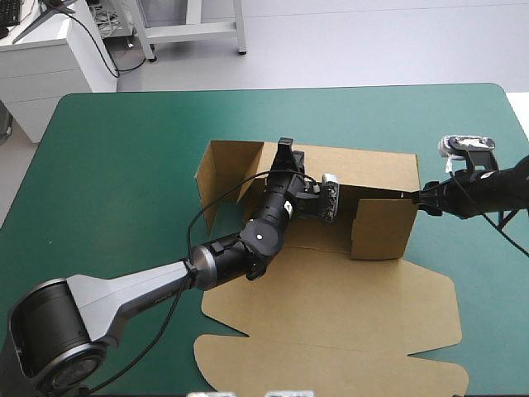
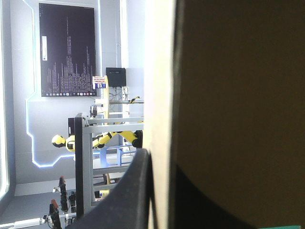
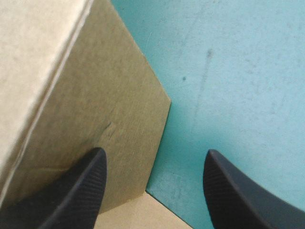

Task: Fold the box

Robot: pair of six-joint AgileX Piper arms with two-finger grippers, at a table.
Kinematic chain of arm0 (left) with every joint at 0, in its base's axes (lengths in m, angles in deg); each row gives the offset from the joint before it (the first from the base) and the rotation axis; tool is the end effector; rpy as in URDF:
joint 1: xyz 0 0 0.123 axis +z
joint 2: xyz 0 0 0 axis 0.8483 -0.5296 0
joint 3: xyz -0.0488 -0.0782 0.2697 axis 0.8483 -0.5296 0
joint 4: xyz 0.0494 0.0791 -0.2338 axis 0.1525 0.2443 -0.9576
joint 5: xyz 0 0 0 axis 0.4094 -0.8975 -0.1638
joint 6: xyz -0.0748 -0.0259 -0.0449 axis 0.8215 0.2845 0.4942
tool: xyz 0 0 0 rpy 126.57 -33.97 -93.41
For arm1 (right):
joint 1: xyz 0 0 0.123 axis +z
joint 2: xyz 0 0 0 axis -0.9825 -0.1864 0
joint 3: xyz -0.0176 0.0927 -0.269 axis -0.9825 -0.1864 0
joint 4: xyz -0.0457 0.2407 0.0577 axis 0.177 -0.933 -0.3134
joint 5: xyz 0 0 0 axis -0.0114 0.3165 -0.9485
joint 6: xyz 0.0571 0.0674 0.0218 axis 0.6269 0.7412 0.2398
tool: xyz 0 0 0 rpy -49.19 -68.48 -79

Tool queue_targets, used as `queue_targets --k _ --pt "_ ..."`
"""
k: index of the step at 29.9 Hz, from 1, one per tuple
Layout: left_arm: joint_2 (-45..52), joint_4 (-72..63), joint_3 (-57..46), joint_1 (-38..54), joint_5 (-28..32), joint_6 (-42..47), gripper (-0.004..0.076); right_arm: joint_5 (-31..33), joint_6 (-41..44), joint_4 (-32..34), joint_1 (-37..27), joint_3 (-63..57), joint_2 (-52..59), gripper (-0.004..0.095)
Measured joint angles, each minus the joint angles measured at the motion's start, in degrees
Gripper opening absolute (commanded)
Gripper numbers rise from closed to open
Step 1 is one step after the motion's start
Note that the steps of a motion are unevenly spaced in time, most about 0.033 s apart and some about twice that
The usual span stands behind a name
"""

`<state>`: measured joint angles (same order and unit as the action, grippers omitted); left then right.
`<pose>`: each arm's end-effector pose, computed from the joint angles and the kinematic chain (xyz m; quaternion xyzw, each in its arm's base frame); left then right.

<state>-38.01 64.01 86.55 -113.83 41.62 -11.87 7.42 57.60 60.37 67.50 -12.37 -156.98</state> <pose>0.2664 -0.3067 0.2818 0.6386 0.4822 0.3039 0.5170 0.2752 -0.0223 0.3223 -0.0537 0.9498 0.1303 0.2794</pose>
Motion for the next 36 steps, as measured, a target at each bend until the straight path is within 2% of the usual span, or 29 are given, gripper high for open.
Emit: queue_targets --k 8,17,22,27,29,36 --pt "0.00 0.00 0.00 0.00 0.00 0.00 -0.0008 -0.78 -3.58 -0.14 0.00 -3.94 5.58 0.0553" --pt "0.00 0.00 0.00 0.05 0.11 0.00 -0.0008 4.08 -11.89 -0.02 0.00 -4.03 6.09 0.0553" --pt "0.00 0.05 0.00 0.05 0.31 0.00 -0.0008 6.30 -15.43 -2.09 0.07 -4.10 6.09 0.0553" --pt "0.00 0.05 0.00 0.05 0.31 0.00 -0.0008 5.18 -17.41 -2.45 0.07 -4.10 6.09 0.0553" --pt "0.00 0.05 0.00 0.05 0.31 0.00 -0.0008 3.68 -18.73 -3.75 0.07 -4.10 5.77 0.0553" --pt "0.00 0.05 0.00 0.05 0.31 0.00 -0.0008 0.04 -28.67 -15.26 0.07 -8.15 2.63 0.0553"
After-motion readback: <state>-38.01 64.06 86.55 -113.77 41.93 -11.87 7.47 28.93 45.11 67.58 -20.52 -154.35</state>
